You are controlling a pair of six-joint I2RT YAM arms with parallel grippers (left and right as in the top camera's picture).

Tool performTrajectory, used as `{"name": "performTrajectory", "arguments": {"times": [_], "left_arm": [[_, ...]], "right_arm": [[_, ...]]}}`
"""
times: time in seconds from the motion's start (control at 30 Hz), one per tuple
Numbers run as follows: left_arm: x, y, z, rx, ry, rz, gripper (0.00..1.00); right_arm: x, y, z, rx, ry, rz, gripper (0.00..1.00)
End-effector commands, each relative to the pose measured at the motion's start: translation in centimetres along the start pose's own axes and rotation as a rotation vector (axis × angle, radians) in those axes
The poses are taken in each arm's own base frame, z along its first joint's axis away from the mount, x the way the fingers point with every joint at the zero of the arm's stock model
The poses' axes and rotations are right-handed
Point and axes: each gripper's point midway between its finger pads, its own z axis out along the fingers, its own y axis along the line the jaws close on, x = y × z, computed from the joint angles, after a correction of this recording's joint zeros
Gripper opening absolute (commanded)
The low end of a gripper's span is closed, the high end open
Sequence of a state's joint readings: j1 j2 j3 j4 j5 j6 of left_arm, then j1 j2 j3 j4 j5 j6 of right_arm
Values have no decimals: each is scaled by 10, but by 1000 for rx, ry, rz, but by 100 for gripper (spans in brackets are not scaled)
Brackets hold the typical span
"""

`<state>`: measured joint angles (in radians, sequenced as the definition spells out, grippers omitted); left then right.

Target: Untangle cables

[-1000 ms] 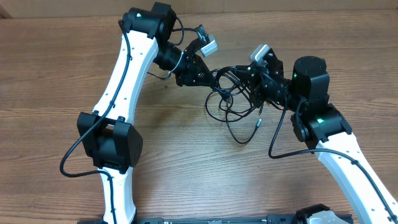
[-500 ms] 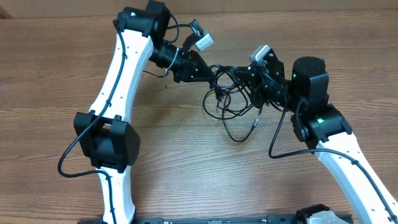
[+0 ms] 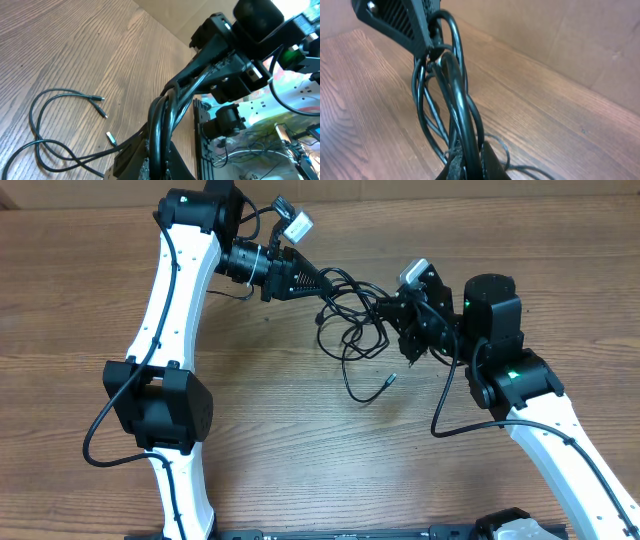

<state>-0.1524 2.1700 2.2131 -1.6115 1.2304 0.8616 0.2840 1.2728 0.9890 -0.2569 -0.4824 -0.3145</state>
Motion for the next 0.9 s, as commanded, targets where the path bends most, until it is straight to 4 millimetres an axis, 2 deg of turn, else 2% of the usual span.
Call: {"name": "performTrajectory", "arguments": {"times": [0.0,0.87], "left_arm": [[-9,0,-13,12,-60,-16,4],[-12,0,-13,17,-75,-1,5]], "right_arm": [[7,-3,-2,19,35,19,4],[66,17,-12,-43,275,152,4]]}}
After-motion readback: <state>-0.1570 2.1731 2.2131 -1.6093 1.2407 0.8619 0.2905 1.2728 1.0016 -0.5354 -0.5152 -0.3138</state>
